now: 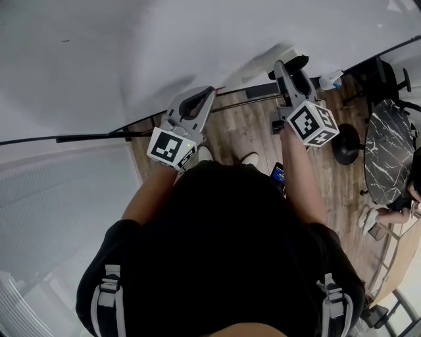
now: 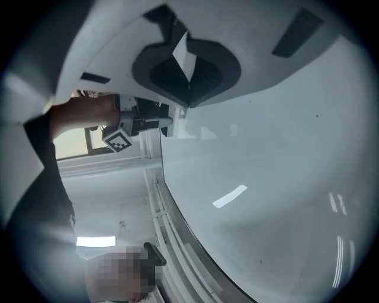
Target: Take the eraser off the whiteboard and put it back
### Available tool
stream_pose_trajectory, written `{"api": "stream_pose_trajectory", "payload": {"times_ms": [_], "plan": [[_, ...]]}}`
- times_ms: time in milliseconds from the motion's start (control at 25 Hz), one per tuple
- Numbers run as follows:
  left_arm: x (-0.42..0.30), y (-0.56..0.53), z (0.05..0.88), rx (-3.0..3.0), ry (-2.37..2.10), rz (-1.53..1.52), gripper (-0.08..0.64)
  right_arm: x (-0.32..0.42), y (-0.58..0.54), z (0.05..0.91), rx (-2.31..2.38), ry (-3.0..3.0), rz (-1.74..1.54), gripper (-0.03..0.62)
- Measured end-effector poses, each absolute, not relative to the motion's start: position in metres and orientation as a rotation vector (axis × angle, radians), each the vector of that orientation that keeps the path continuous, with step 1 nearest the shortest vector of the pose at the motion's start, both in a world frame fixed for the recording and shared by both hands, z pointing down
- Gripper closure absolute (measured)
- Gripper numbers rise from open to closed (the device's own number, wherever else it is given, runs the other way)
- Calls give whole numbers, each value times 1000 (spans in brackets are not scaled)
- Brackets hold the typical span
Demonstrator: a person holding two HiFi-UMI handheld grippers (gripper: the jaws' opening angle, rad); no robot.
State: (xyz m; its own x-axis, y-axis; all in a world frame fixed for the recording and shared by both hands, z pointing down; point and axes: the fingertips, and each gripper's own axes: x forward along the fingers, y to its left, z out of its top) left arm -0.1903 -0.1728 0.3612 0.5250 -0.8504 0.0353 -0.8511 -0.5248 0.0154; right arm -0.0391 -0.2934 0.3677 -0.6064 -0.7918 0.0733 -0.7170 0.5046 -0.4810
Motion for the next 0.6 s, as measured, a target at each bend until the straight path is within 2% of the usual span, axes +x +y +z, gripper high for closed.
{"api": "stream_pose_trajectory", "payload": {"times_ms": [320, 600], "plan": [[-195, -160, 358, 2761, -1527, 56, 555, -53, -252, 353, -1256, 2821, -294, 370], [-199, -129, 370, 2826, -1470, 39, 555, -76, -204, 368, -1163, 2928, -130, 369]]}}
